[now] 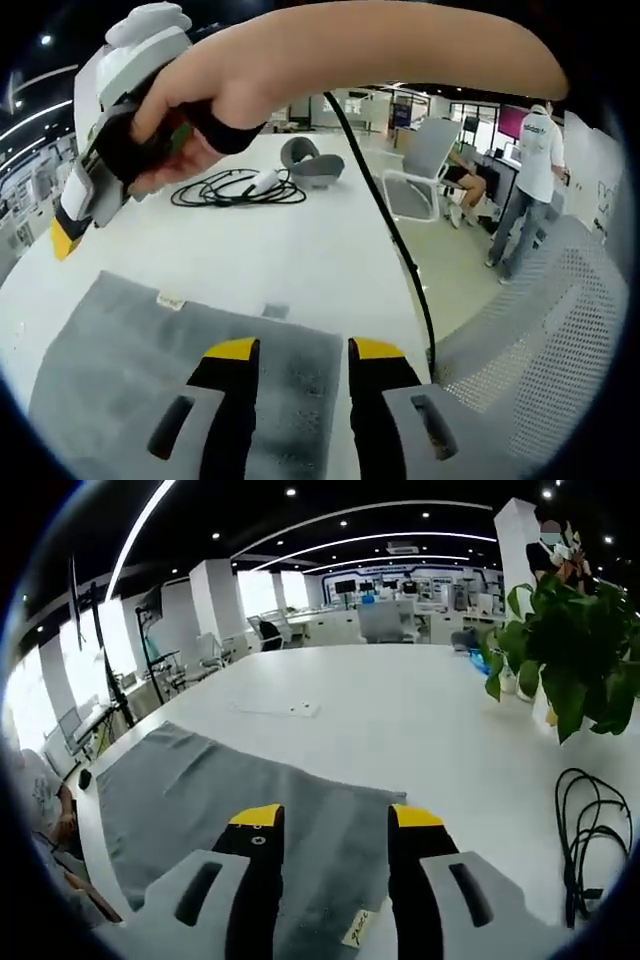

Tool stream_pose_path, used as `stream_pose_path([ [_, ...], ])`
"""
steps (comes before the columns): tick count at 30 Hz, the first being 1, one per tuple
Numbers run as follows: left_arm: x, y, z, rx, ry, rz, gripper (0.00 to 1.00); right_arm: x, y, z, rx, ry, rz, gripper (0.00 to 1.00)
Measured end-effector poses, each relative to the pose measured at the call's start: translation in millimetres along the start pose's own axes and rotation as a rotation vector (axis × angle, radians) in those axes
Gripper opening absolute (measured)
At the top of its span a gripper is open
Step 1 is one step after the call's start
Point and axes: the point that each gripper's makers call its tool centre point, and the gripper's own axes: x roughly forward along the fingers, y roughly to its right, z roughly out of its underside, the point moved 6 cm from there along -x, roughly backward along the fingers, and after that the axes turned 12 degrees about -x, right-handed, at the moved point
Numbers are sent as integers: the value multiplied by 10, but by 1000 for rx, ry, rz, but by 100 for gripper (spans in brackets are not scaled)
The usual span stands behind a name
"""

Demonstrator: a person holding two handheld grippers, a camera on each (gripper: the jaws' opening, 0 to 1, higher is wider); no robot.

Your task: Fold the towel on the table until its edges align and the towel forms a compact rectangular stack.

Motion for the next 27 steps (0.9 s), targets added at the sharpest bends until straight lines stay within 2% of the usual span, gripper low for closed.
stream_pose_path([
  [4, 69, 27, 27, 5, 2, -11, 37, 96, 11, 53, 1, -26, 4, 38],
  [6, 92, 69, 20, 32, 11, 25, 36, 133, 18, 79, -4, -35, 6, 37],
  [10, 135, 100, 58, 88, -3, 45, 33, 291, 90, 170, 10, -40, 4, 32],
  [14, 176, 120, 58, 63, -6, 44, 33, 357, 133, 276, 15, -70, 19, 31],
  [19, 239, 131, 111, 83, -28, 39, 31, 403, 171, 336, -2, -86, 29, 31],
  [21, 269, 119, 120, 50, -27, 37, 30, 450, 201, 372, 2, -93, 34, 31],
  [27, 295, 138, 161, 88, -41, 45, 28, 573, 221, 426, -3, -117, 25, 31],
])
